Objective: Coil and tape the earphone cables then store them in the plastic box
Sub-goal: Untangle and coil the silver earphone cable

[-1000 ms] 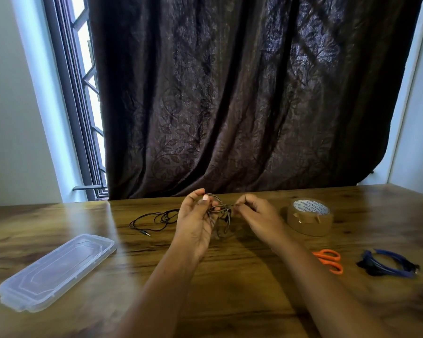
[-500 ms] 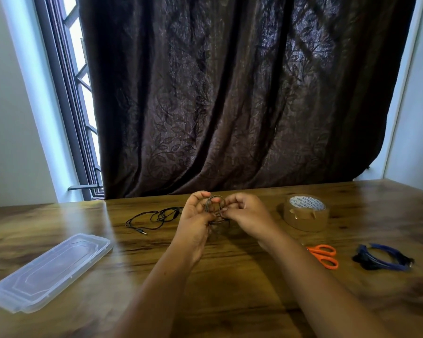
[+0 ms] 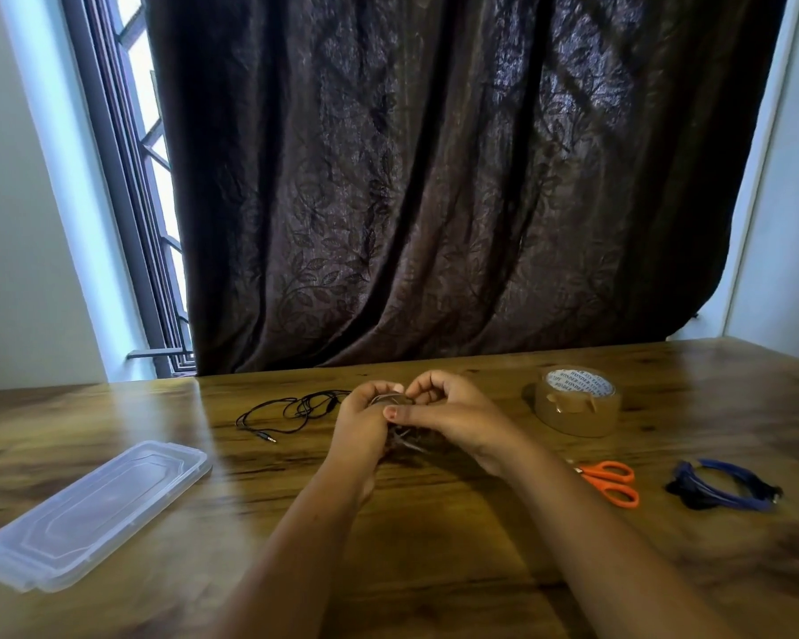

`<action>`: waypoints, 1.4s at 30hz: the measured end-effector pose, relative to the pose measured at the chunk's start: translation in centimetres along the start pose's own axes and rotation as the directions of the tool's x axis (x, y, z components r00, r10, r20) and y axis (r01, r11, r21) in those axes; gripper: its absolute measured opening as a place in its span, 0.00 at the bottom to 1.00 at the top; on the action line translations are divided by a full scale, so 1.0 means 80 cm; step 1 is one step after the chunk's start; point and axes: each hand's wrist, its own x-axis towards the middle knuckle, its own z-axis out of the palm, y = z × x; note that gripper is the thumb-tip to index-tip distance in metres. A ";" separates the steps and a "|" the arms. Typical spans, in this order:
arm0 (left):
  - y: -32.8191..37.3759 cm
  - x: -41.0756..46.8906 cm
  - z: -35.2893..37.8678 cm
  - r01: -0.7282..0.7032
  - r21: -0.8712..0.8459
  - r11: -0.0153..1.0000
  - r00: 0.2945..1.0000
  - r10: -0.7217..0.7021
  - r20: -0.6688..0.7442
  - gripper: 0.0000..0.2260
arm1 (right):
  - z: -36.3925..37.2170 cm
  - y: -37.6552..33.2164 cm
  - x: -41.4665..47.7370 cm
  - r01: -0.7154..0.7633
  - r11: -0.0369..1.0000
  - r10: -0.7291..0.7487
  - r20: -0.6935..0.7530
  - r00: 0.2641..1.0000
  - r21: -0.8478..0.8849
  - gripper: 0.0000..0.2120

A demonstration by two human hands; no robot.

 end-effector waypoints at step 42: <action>0.008 0.000 -0.009 0.134 -0.318 0.939 0.990 -0.116 0.074 0.13 | -0.006 -0.009 -0.008 0.022 0.993 -0.030 0.060 0.998 0.116 0.23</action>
